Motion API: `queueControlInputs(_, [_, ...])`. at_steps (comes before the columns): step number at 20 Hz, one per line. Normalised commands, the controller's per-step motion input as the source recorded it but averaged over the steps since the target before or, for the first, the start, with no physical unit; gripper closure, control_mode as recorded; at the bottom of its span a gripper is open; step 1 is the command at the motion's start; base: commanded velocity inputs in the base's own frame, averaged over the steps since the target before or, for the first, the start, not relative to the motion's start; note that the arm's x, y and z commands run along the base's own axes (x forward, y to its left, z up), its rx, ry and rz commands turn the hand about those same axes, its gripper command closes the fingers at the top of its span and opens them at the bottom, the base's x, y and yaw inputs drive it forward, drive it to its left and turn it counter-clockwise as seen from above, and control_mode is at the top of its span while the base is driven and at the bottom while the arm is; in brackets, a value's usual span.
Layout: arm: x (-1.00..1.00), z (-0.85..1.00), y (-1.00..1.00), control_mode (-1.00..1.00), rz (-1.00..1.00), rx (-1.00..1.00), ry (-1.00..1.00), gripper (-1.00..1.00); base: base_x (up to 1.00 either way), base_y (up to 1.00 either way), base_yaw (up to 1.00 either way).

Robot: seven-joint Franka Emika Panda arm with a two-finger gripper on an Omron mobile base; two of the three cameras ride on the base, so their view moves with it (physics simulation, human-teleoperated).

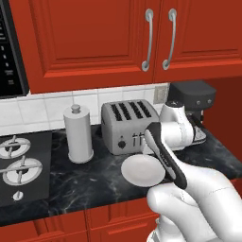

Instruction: Place the shrimp on the plate and place the carrot on the same plate.

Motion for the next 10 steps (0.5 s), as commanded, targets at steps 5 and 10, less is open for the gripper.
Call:
queueControlInputs(5, [0.41,-0.43,0.0,-1.0,0.0,0.0,0.0,1.0,0.0,0.0,0.0])
queueControlInputs(10, [0.1,-0.42,-0.01,-1.0,0.0,0.0,0.0,1.0,0.0,0.0,0.0])
